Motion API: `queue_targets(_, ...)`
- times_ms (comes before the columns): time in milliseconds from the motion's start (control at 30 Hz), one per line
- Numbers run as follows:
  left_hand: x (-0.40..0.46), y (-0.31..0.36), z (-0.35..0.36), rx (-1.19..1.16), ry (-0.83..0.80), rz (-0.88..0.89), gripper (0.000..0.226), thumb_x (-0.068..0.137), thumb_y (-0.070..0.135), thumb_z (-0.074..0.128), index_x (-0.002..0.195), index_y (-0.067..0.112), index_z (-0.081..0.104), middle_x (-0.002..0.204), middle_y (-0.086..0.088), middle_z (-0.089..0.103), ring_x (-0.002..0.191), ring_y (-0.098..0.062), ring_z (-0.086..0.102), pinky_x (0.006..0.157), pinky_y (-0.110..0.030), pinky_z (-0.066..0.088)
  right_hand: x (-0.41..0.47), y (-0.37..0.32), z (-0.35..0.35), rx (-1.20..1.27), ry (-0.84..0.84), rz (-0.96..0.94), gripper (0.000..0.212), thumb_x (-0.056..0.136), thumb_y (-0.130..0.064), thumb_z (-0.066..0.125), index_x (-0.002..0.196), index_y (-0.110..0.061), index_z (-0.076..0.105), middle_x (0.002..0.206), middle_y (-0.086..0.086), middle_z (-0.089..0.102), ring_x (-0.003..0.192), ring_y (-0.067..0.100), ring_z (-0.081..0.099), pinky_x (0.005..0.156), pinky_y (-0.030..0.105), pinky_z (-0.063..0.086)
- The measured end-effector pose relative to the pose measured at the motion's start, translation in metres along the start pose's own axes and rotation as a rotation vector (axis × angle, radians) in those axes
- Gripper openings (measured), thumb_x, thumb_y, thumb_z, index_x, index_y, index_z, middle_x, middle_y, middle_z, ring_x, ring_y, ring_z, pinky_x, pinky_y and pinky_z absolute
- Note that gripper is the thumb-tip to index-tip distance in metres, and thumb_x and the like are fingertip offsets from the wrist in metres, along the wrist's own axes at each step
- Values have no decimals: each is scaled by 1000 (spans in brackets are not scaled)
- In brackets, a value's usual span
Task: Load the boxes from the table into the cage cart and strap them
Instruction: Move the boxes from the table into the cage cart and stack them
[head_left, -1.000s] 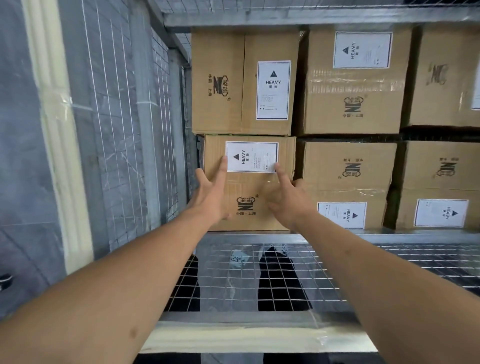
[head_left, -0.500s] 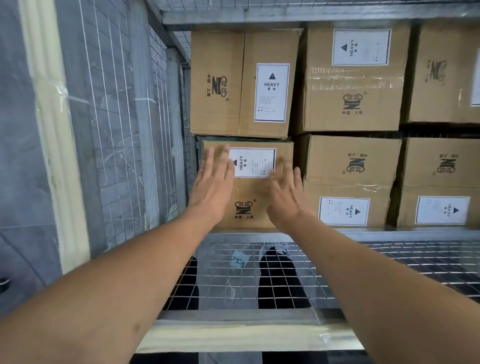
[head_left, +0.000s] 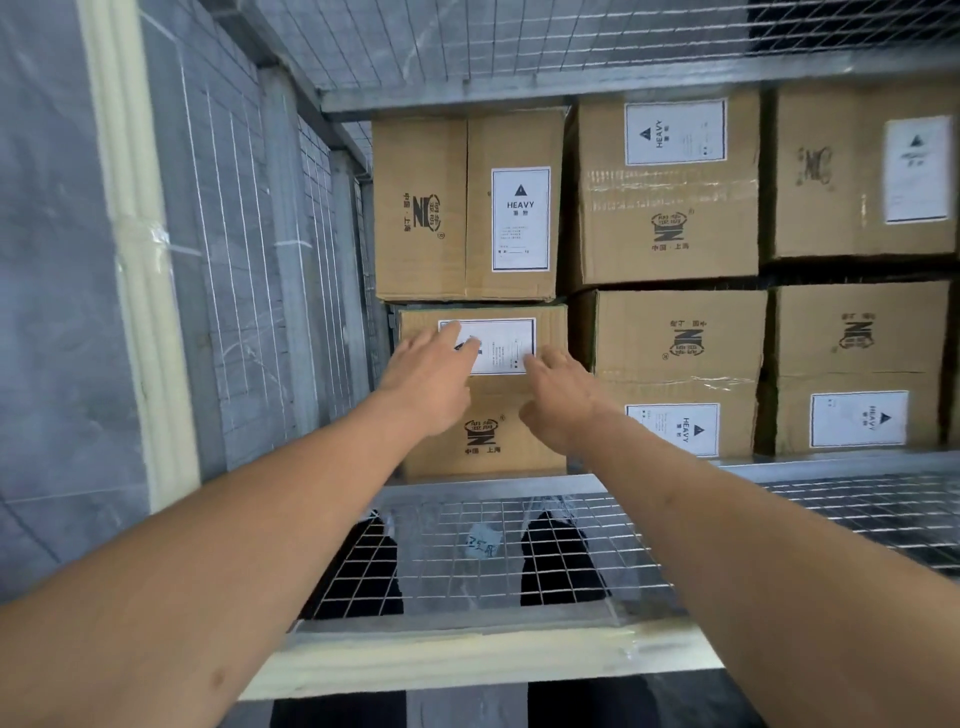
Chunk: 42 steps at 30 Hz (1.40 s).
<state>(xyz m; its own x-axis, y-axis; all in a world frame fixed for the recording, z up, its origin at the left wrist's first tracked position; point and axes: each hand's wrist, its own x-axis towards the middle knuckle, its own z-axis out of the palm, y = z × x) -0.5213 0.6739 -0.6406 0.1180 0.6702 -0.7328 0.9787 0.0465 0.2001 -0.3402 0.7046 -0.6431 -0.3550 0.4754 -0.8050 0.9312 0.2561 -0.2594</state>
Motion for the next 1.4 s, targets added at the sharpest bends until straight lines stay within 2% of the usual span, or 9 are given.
queue_targets(133,-23,7,-43,32,25,59,54,104,38,50,152,17,42,161,-14,34,146,-36,33,122,-50,27,-37,-13,-32,41,127,2,50,104,-31,52,150,-13,44,153,10,46,139,30,45,108,44,46)
queue_targets(333,-81,24,-125,108,89,210,47,106,42,46,146,19,46,152,-8,43,140,-34,41,115,-47,35,-120,-43,-82,117,340,88,45,107,-37,43,147,-16,49,151,7,50,126,29,55,94,38,47)
queue_targets(533,-154,37,-206,245,188,392,51,106,41,44,153,21,41,160,-7,36,145,-32,35,122,-50,26,-216,-89,-114,257,589,238,45,105,-42,44,141,-17,55,136,0,57,120,27,57,96,44,50)
queue_targets(667,-213,49,-252,314,258,499,45,106,39,42,147,20,46,154,-7,42,141,-32,39,121,-48,29,-286,-120,-133,290,713,338,39,104,-41,45,132,-17,59,131,2,60,116,27,59,94,42,49)
queue_targets(800,-276,70,-293,366,310,631,53,106,46,45,152,22,42,157,-4,41,143,-29,39,121,-48,31,-364,-148,-148,326,821,435,47,105,-44,45,142,-18,56,140,1,58,124,24,56,100,41,48)
queue_targets(900,-327,98,-320,430,371,744,51,106,46,45,151,21,44,154,-2,45,140,-25,44,117,-44,37,-422,-162,-155,342,885,517,47,105,-45,44,138,-17,59,138,3,60,126,24,55,103,40,46)
queue_targets(1100,-410,161,-342,512,447,952,59,106,50,43,157,21,39,160,-3,40,145,-24,41,120,-41,36,-540,-177,-151,373,999,658,43,105,-46,43,131,-18,62,135,4,61,127,24,54,105,40,45)
queue_targets(1300,-486,238,-326,585,489,1130,60,107,48,43,159,20,37,161,-7,41,145,-28,41,117,-43,38,-643,-176,-110,413,1114,822,48,105,-48,41,138,-19,59,140,5,59,129,25,53,107,42,44)
queue_targets(1400,-523,275,-304,604,507,1204,58,107,47,44,157,19,40,158,-7,43,142,-29,43,115,-44,40,-688,-174,-75,435,1135,902,49,106,-49,39,143,-20,56,144,5,57,134,26,49,111,41,39)
